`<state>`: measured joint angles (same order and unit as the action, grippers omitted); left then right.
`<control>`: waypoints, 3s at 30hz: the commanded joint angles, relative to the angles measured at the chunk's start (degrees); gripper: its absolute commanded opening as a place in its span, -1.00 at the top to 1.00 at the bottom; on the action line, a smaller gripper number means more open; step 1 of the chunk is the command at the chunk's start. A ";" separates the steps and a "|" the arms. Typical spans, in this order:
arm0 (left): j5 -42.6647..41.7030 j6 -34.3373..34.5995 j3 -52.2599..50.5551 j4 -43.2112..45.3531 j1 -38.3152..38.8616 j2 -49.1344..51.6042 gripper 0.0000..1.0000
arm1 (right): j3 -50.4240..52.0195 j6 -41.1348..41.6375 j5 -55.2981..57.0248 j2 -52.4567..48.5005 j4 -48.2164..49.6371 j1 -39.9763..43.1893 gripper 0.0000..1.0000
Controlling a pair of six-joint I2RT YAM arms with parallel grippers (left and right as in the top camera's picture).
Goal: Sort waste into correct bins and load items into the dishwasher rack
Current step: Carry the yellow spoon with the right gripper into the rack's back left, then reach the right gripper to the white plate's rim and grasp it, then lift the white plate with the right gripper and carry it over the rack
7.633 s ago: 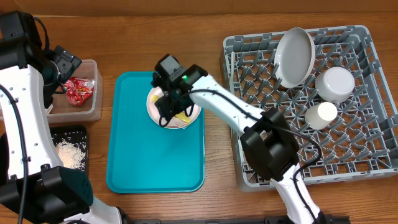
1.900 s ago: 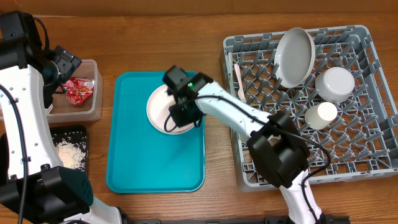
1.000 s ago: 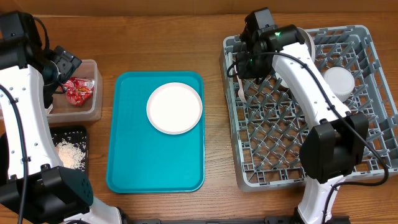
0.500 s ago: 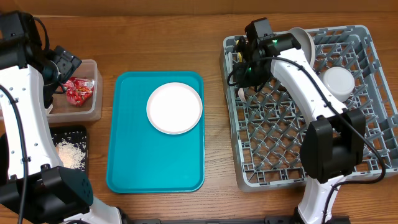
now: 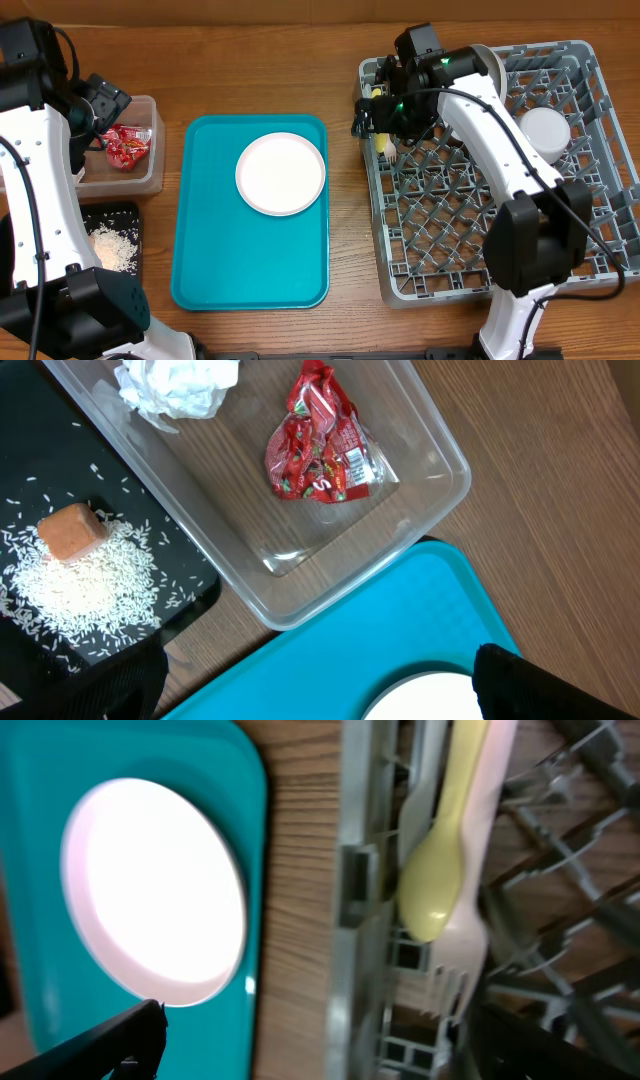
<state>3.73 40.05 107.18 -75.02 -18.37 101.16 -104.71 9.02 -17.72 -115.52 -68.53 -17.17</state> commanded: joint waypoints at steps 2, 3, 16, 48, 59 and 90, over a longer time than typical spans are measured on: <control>0.76 -0.22 -0.11 0.09 0.02 0.00 -0.99 | -2.32 10.86 -2.49 7.04 -1.05 -3.98 -1.00; 0.76 -0.22 -0.09 0.09 0.02 0.00 -1.00 | -2.32 11.76 -2.51 7.17 -1.20 -4.92 -1.00; 0.76 -0.22 -0.11 0.09 0.02 0.00 -1.00 | -1.31 31.61 8.87 -0.37 6.32 -22.27 -1.00; 0.74 -0.22 -0.11 0.09 0.02 0.00 -1.00 | 8.44 57.27 14.45 -11.63 13.70 -30.05 -1.00; 0.76 -0.22 -0.11 0.09 0.02 0.00 -1.00 | 8.31 51.93 14.47 -13.07 14.27 -29.77 -0.15; 0.76 -0.22 -0.11 0.09 0.02 0.00 -1.00 | 2.95 30.95 39.89 26.34 -11.67 -10.45 0.92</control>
<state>3.73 40.05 107.18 -75.05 -18.37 101.16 -101.01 42.85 12.25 -94.26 -76.31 -29.17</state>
